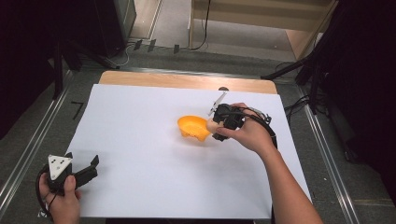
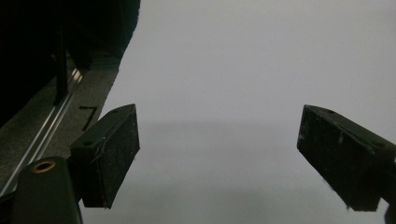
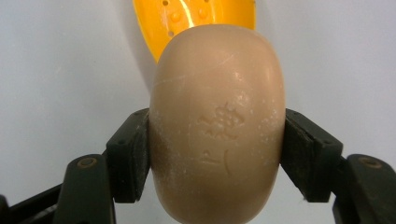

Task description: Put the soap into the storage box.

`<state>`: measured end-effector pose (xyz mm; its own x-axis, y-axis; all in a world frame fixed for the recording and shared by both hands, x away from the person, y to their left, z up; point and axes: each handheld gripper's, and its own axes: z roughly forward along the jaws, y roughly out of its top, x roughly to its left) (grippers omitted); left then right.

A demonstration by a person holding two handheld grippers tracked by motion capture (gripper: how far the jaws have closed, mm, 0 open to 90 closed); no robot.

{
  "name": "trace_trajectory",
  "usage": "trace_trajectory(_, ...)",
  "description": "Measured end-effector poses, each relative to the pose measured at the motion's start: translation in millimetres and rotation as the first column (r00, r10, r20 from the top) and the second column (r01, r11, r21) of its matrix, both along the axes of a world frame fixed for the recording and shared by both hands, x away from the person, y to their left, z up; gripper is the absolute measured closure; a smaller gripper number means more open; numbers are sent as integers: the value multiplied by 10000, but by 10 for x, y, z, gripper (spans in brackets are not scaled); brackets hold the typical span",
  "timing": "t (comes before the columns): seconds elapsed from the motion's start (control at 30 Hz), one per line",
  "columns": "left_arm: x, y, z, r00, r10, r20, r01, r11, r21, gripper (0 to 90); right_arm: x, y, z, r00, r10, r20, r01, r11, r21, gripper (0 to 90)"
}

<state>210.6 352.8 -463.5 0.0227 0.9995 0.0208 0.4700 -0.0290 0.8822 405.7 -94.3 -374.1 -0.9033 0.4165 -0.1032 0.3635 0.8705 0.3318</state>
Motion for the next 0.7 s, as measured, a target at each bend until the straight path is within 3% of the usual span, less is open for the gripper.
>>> trace_trajectory(0.7,-1,3,0,10000,7,-12,-7,10000,1,137,189,406,16,9987,509,-93,-509,9987,-2,328)
